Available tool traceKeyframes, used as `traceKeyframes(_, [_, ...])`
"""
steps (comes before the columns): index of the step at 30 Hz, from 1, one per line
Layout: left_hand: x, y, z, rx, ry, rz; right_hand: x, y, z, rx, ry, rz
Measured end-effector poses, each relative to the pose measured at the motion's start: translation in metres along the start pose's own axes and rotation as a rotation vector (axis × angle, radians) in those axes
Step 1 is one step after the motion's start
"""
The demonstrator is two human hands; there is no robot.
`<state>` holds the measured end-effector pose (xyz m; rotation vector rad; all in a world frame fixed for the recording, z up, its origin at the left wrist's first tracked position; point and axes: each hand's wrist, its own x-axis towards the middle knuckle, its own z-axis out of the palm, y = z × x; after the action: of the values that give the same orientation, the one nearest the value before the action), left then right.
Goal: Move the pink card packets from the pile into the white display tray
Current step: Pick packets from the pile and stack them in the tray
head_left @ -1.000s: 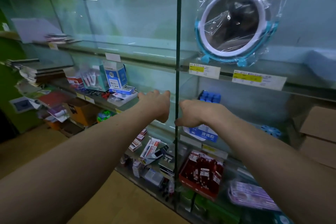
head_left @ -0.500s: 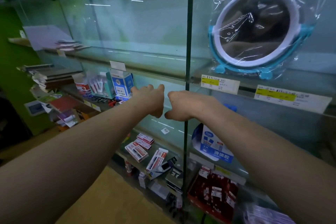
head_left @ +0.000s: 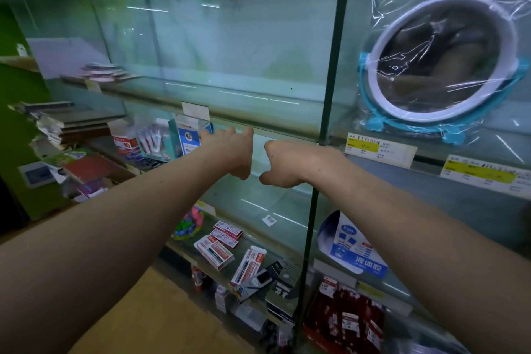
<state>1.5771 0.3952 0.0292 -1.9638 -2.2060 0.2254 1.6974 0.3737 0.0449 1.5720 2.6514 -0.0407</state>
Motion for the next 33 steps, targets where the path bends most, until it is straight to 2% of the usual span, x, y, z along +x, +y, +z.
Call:
traceKeyframes(13, [0.039,-0.114,0.023,-0.016,0.055,0.126,0.076,-0.099,-0.012,-0.007,0.04,0.137])
traceKeyframes(21, [0.068,-0.192,0.017,-0.017,0.195,0.139,0.13,-0.156,-0.037,-0.024,0.208,0.268])
traceKeyframes(33, [0.137,-0.254,-0.007,-0.027,0.303,0.147,0.211,-0.18,-0.082,-0.046,0.285,0.375])
